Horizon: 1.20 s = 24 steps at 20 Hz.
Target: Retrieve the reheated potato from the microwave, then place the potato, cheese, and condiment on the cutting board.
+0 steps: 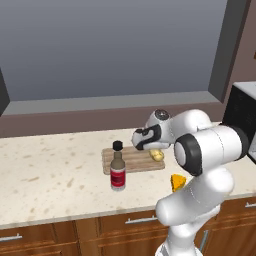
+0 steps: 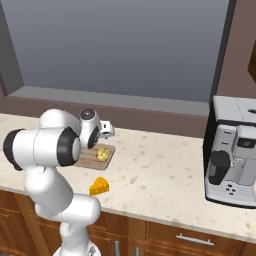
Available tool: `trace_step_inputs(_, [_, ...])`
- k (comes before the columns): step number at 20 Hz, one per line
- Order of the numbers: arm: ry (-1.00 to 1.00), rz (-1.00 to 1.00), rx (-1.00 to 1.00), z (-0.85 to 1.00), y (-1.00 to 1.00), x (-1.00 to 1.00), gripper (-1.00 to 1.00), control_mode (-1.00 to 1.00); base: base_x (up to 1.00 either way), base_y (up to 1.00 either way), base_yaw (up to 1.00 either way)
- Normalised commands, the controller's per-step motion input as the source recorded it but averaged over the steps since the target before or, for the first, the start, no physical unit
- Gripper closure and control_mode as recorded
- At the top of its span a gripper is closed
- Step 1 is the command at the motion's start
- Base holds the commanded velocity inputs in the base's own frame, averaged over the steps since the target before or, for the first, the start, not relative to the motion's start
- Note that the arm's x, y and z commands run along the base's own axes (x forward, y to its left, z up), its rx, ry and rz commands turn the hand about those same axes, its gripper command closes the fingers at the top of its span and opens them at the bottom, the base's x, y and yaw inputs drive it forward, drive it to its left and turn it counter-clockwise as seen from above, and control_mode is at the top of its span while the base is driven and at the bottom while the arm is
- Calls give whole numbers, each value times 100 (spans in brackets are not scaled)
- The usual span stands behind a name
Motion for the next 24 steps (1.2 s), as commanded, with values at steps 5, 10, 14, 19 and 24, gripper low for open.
trace_step_inputs(5, [0,-7,0,26,-18,-50,-100,-100,0,0,0])
trace_step_inputs(10, [5,-16,0,27,-23,-50,-100,-100,0,0,0])
trace_step_inputs(14, [18,-17,3,25,-22,-52,-100,-100,0,0,0])
trace_step_inputs(19, [25,-14,10,14,-15,-57,-100,-100,0,0,0])
trace_step_inputs(24, [13,-13,7,6,-9,-56,-100,-100,0,0,0])
